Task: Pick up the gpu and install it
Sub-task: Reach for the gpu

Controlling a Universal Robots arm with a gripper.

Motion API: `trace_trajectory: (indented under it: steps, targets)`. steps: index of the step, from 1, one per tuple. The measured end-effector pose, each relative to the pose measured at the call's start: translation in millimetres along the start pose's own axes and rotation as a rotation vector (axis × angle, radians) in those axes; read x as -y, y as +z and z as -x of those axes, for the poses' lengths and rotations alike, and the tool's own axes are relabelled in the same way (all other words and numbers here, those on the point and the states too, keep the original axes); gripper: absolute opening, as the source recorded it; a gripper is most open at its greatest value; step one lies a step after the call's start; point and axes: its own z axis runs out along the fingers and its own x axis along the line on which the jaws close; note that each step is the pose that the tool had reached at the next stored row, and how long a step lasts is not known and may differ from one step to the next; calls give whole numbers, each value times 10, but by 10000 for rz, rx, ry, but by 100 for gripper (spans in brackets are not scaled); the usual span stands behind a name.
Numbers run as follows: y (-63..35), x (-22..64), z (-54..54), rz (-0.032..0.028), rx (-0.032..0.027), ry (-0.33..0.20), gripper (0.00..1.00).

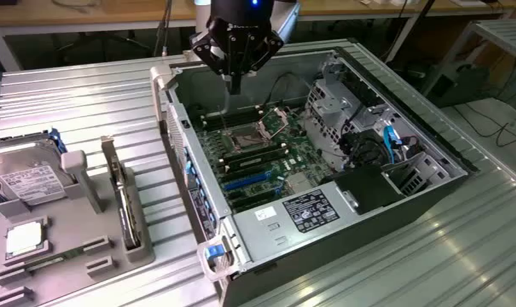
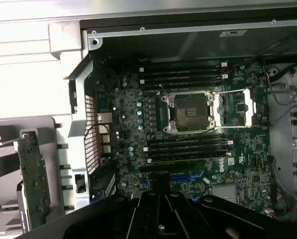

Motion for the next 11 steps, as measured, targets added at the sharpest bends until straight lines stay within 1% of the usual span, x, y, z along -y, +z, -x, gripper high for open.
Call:
trace_trajectory:
  steps: [5, 11]
  targets:
    - [-1, 2, -22, 0, 1, 1, 11]
    - [-3, 9, -102, 0, 0, 0, 11]
